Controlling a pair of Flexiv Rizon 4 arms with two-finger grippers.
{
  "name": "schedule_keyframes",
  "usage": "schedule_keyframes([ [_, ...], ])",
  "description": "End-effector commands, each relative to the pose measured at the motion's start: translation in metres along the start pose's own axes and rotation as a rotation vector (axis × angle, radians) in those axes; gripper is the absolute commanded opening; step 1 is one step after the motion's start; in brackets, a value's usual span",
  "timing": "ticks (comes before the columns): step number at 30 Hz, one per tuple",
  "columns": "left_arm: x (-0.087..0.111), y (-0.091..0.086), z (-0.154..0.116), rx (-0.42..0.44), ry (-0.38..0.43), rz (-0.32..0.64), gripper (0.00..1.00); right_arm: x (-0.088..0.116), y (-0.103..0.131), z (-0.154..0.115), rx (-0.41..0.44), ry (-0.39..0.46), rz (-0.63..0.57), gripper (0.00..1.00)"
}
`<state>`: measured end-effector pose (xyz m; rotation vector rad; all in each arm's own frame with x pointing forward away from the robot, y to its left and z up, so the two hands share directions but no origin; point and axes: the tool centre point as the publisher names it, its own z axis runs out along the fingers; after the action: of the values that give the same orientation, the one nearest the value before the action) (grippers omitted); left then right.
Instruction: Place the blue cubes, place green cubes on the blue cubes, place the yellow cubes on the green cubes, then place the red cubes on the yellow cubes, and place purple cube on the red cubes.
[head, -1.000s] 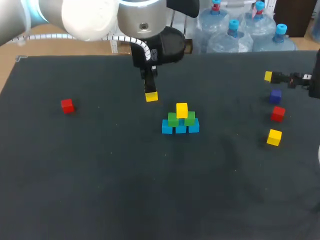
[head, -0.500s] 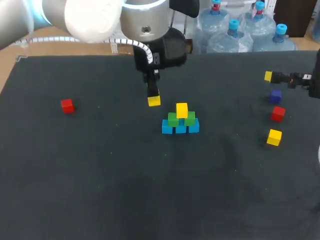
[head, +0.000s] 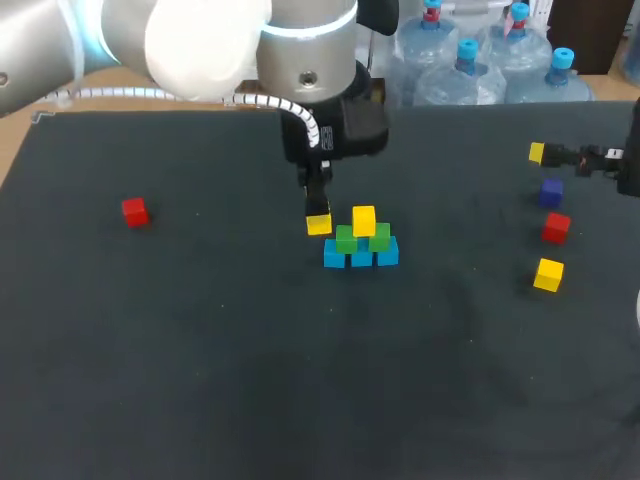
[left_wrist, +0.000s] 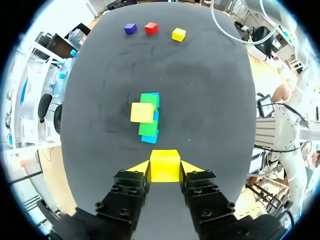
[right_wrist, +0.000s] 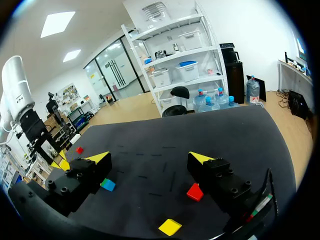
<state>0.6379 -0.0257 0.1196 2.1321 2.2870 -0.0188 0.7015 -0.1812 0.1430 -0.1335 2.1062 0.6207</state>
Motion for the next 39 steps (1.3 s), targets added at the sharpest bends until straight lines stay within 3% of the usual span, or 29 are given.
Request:
schedule_keyframes([
  [1, 0.003, -0.007, -0.002, -0.011, -0.007, 0.003, 0.0, 0.0, 0.0, -0.001, -0.002, 0.002, 0.001, 1.0],
  [25, -0.028, 0.026, 0.029, 0.003, 0.014, 0.072, 0.0, 0.0, 0.0, -0.001, -0.002, 0.002, 0.001, 1.0],
  [39, -0.032, 0.041, 0.043, 0.019, 0.032, 0.075, 0.0, 0.0, 0.0, -0.001, -0.002, 0.002, 0.001, 1.0],
])
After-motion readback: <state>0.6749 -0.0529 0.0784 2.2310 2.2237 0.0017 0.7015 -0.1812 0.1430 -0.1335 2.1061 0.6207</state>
